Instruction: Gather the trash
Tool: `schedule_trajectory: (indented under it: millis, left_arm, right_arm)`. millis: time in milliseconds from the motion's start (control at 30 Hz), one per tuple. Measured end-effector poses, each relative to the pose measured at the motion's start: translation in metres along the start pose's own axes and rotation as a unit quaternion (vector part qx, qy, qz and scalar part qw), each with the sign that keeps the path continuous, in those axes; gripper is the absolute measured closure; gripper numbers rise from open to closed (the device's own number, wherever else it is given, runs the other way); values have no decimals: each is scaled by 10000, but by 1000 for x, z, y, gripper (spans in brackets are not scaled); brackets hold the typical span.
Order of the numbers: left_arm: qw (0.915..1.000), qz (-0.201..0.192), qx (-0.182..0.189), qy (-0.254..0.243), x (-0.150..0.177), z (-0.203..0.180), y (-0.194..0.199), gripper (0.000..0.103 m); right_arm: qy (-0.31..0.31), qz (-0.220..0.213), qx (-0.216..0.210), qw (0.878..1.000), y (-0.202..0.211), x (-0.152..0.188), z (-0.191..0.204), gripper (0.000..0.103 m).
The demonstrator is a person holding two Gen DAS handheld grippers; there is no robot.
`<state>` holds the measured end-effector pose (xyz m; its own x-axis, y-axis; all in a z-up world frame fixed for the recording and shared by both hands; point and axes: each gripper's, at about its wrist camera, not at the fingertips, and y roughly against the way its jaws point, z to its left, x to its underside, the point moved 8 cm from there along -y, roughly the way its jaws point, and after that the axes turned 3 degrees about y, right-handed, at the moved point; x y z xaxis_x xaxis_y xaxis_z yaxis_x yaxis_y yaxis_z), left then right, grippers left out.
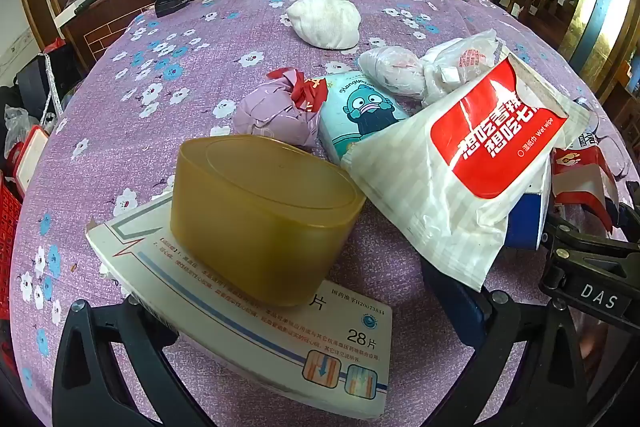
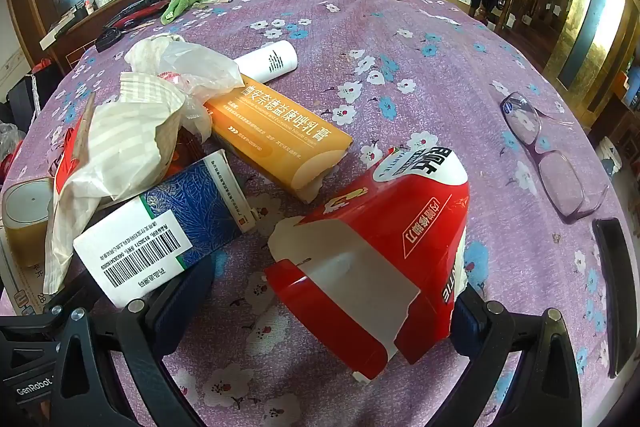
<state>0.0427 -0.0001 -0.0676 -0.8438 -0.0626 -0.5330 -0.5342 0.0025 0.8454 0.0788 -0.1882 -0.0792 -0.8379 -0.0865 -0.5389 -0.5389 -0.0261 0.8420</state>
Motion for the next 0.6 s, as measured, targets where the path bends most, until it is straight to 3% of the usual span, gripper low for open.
schedule_trajectory:
  millis: [233,433,600]
  left_arm:
    - [9998,-148,95,-30,2,9,16,0]
    - [9983,-480,119,-323,11,17,54,0]
    - [9952,-902,261,-290,28,28,87,0]
  right_arm:
    - [98,267,-204,9994,5,2,-4,0]
    - [201,-49,-330,9992,43,16,-14,0]
    - [236,-506,-363,9978,86,35,-13,0]
